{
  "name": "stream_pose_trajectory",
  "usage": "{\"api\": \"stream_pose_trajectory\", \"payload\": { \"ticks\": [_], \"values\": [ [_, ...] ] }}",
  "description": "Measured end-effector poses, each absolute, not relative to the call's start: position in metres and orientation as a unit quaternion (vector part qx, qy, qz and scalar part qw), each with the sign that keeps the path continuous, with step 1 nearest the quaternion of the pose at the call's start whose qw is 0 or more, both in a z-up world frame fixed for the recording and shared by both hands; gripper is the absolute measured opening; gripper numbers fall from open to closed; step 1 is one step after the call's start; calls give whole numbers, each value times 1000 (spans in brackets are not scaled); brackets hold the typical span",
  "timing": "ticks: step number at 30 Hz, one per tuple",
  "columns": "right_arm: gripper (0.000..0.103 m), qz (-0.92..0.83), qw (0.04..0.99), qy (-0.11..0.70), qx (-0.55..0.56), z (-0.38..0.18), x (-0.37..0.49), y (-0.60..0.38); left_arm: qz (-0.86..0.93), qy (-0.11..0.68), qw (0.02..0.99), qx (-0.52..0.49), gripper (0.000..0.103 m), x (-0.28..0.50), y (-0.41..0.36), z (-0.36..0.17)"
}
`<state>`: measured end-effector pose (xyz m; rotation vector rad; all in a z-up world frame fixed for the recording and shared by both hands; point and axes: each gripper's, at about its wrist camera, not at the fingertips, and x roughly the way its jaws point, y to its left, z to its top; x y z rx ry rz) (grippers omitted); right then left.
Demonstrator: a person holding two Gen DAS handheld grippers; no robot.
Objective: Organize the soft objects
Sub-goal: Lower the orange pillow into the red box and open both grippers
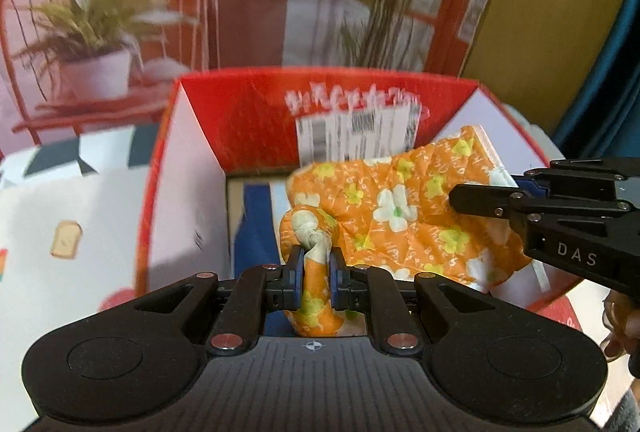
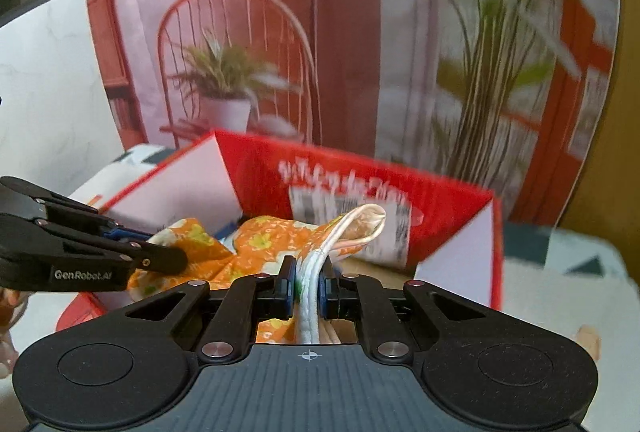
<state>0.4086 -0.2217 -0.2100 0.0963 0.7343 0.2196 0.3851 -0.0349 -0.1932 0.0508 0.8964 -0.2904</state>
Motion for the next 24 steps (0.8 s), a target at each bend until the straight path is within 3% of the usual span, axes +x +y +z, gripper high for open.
{"api": "stream_pose_trajectory", "payload": {
  "ticks": [16, 19, 21, 24],
  "values": [
    [10, 98, 899, 418, 87, -233, 415, -223, -151, 447, 881, 34, 15, 391, -44, -201],
    [14, 85, 898, 422, 88, -233, 414, -225, -163, 435, 885, 20, 29, 389, -40, -196],
    [22, 74, 900, 422, 84, -233, 413, -226, -161, 426, 890, 16, 53, 386, -37, -192],
    [32, 62, 909, 407, 69, -228, 405, -225, -166, 408, 898, 15, 64, 378, -35, -183]
  ]
}}
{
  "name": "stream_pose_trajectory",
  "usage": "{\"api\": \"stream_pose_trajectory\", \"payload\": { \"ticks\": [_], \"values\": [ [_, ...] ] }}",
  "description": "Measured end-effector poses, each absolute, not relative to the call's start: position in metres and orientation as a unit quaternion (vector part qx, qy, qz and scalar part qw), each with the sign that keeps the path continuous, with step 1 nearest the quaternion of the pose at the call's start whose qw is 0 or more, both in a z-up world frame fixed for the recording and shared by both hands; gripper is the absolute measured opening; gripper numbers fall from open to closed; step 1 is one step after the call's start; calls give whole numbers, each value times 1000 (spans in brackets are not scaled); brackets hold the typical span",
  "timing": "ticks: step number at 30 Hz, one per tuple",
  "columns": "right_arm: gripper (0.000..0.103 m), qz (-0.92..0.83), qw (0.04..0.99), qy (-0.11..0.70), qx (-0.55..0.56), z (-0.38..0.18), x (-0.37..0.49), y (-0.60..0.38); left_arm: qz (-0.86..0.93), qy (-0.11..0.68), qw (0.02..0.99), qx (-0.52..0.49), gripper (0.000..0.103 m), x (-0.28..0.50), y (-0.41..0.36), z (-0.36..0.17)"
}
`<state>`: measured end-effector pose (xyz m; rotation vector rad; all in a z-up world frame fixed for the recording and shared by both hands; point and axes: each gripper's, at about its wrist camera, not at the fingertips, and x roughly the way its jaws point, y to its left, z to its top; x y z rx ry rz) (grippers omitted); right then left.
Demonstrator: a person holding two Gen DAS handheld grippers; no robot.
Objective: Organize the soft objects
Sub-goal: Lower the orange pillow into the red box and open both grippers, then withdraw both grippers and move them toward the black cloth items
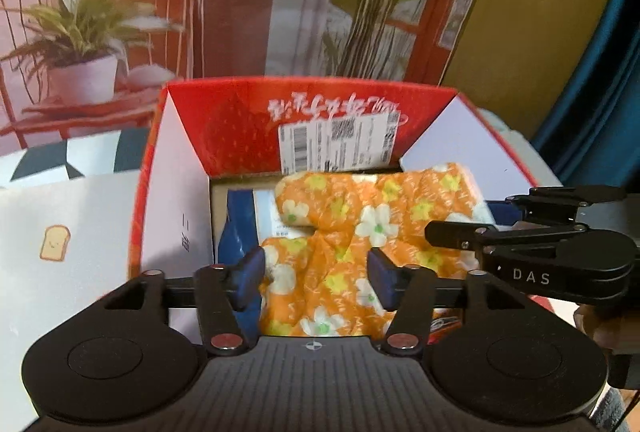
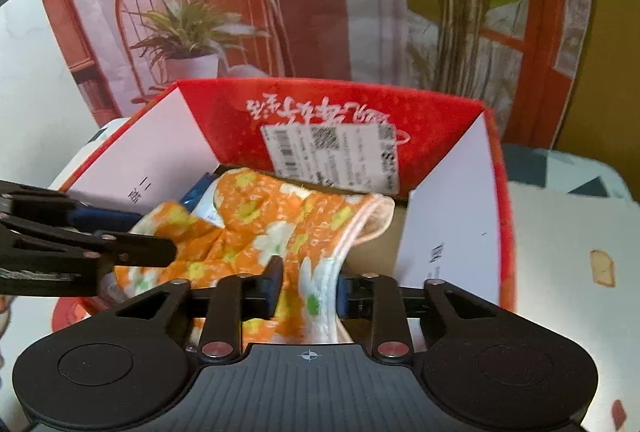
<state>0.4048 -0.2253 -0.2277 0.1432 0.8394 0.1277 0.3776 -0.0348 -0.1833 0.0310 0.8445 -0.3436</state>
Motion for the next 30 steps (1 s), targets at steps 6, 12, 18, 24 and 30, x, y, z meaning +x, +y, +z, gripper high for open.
{"api": "stream_pose_trajectory", "payload": {
  "ticks": [6, 12, 18, 24, 30],
  "values": [
    [87, 58, 931, 355, 56, -206, 382, -224, -152, 367, 918, 12, 99, 353, -30, -163],
    [103, 52, 946, 316, 47, -190, 358, -224, -129, 346, 929, -1, 103, 325, -21, -153],
    [103, 50, 957, 278, 63, -184, 324, -222, -103, 329, 938, 16, 103, 292, -19, -153],
    [103, 56, 970, 228, 68, -182, 281, -218, -88, 319, 944, 1, 103, 259, -11, -162],
    [103, 62, 968, 225, 90, -197, 244, -218, -80, 328, 941, -5, 103, 228, -5, -182]
  ]
}}
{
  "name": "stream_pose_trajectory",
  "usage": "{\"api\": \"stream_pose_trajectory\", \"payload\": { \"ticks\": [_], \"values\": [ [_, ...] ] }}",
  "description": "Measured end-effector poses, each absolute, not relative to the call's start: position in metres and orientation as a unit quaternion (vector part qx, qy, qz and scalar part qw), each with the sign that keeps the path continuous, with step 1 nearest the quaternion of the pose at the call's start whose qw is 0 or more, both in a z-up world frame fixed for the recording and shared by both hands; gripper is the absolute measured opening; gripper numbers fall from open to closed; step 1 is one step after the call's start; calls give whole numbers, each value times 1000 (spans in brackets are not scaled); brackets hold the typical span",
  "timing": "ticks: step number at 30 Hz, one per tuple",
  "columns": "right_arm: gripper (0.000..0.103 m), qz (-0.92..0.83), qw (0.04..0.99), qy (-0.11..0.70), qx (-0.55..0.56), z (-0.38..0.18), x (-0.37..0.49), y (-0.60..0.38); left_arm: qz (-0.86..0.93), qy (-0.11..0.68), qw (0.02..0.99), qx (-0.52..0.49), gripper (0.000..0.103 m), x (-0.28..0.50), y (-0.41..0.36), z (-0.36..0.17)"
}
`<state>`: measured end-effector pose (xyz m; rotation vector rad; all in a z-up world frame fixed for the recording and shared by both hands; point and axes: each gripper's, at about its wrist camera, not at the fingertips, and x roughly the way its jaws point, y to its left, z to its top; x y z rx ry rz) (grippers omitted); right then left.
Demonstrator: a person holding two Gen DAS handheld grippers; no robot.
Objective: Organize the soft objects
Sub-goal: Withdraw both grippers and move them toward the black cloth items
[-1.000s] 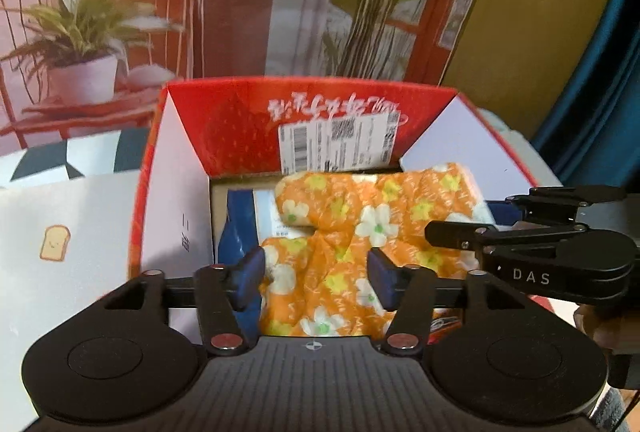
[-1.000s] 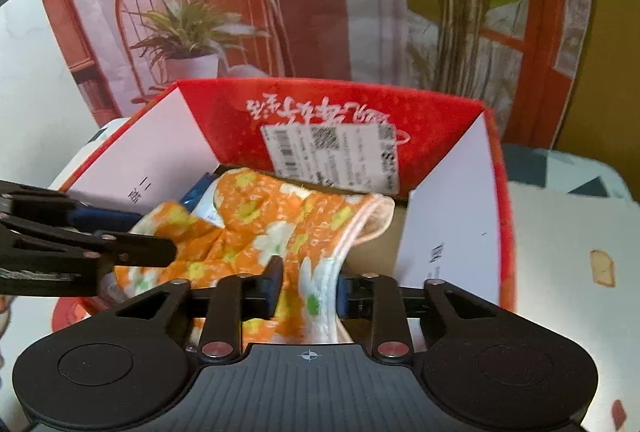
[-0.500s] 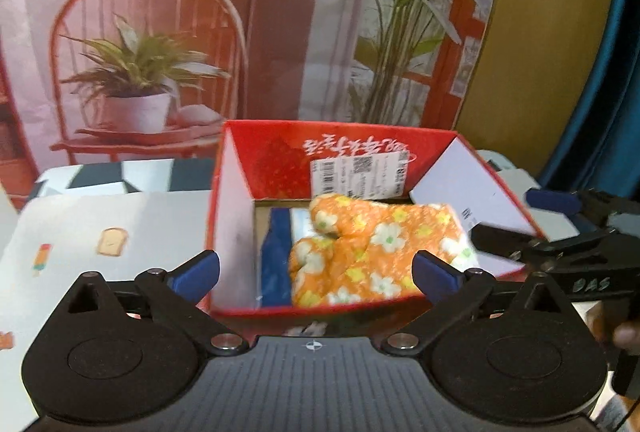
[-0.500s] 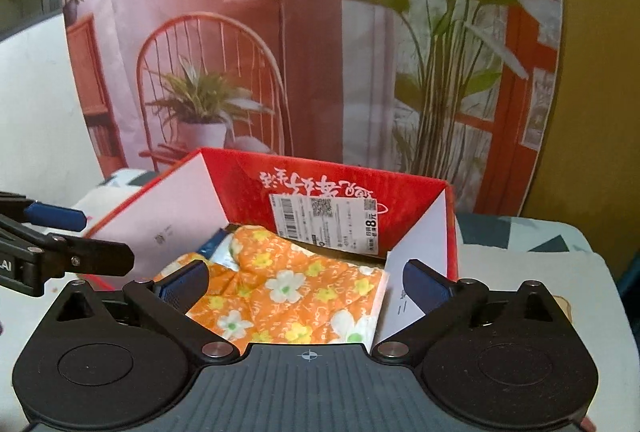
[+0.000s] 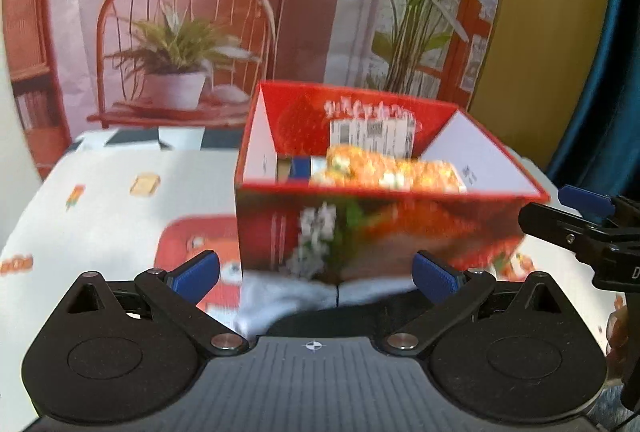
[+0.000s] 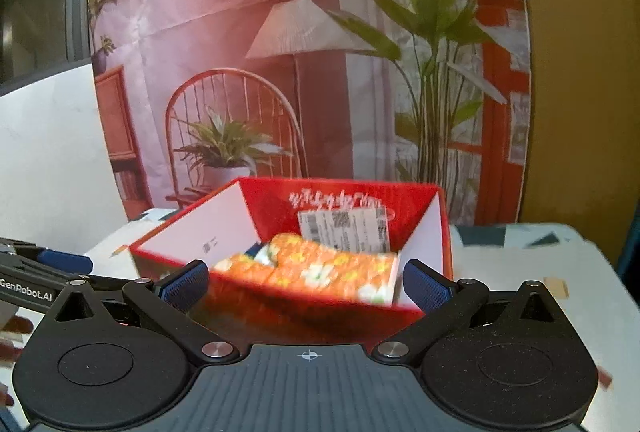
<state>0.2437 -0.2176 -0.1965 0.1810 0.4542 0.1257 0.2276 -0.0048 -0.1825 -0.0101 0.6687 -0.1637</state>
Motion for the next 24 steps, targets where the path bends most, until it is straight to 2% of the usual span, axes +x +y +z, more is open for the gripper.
{"api": "stream_pose_trajectory", "payload": {
  "ticks": [14, 24],
  "values": [
    [103, 101, 940, 319, 62, -245, 185, -185, -74, 382, 921, -13, 103, 184, 4, -221],
    [101, 125, 936, 325, 42, -246, 167, -168, -49, 380, 923, -17, 103, 162, 12, -226]
  ]
}}
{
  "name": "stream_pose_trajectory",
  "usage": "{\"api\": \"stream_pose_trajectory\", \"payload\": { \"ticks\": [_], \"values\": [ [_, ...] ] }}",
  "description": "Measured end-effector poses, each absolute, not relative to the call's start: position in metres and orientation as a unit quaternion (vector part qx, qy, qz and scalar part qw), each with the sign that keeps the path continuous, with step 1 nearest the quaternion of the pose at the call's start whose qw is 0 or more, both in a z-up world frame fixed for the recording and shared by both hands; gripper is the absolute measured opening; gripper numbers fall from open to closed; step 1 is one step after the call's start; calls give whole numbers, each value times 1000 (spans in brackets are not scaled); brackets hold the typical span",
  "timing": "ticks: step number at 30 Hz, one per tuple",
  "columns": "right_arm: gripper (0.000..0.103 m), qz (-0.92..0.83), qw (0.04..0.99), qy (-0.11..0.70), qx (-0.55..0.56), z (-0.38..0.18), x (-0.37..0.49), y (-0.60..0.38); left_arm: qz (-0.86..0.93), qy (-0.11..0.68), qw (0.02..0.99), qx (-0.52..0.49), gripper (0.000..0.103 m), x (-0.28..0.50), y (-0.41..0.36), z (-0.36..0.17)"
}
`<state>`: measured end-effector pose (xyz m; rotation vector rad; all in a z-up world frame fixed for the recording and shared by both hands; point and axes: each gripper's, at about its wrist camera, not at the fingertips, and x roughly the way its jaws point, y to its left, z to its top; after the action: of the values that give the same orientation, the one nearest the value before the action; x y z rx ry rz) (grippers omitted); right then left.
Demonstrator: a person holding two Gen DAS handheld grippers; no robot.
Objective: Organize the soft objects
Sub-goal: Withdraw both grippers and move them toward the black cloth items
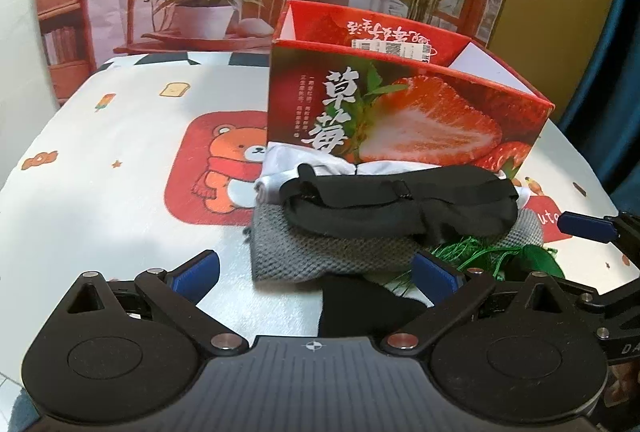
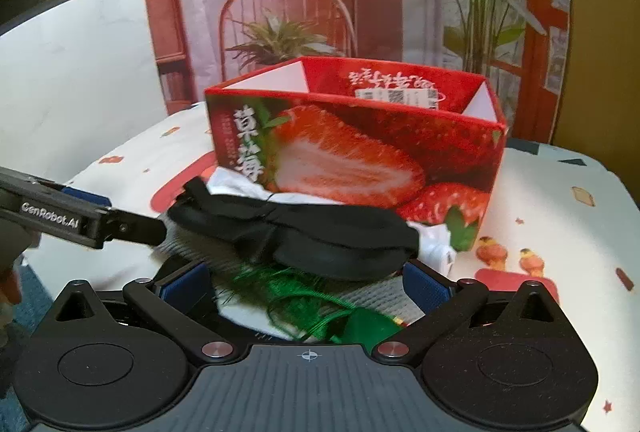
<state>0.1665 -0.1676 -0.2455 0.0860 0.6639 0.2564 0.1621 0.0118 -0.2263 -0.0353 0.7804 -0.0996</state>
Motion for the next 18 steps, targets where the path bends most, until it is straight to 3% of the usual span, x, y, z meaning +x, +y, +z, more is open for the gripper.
{"api": "stream_pose_trajectory", "payload": {
  "ticks": [7, 18],
  "values": [
    [83, 148, 931, 331, 40, -250, 148, -161, -52, 381, 923, -17, 100, 146, 13, -235],
    [74, 182, 915, 361, 12, -262, 134, -140, -72, 379, 922, -29, 85, 133, 17, -239]
  ]
}}
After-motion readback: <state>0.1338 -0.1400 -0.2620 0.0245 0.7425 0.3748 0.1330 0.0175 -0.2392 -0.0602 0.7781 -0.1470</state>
